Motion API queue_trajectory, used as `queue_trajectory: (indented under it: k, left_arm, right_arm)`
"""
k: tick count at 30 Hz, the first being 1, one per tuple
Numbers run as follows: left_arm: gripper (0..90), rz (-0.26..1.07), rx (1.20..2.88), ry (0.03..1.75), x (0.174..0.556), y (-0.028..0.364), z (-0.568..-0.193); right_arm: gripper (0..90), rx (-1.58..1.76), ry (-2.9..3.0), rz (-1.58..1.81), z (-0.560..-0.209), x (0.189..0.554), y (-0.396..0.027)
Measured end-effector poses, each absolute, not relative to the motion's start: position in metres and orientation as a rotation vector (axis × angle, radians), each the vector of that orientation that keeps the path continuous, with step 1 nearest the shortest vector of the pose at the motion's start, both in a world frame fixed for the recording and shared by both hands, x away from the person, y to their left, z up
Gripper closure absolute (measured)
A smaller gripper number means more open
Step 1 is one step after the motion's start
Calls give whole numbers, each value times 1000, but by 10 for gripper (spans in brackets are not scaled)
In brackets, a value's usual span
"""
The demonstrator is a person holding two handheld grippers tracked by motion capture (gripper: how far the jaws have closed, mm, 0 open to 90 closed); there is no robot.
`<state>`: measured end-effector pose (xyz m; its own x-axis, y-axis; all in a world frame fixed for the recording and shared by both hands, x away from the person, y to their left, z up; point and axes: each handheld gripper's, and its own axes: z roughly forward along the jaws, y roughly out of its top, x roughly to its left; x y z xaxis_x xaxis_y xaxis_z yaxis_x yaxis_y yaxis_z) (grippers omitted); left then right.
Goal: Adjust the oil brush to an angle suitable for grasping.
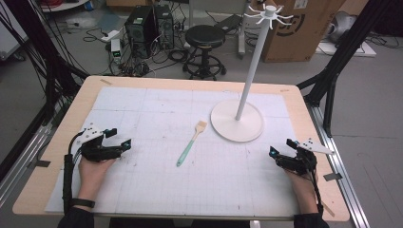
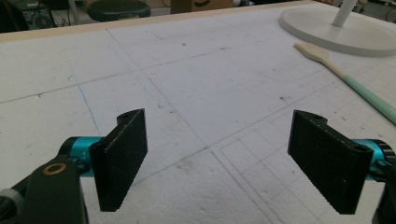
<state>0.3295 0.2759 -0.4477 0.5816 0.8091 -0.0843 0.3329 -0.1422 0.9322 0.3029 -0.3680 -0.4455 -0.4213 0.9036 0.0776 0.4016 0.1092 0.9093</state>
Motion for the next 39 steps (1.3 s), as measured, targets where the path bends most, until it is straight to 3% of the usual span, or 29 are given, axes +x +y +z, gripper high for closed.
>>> queue_trajectory:
  k: [16,24,39]
  left_arm:
    - [210,581,1748,942,328,272,-447]
    - [217,524,1698,945,325,266,-437]
    - [217,460,1722,862,334,215,-408]
  right_arm:
    - [173,1264,1902,1276,-446,303,-367]
    - [175,1265,1903,1277,-446,304,-367]
    - [179,1284,1901,1289,-446,305,-368]
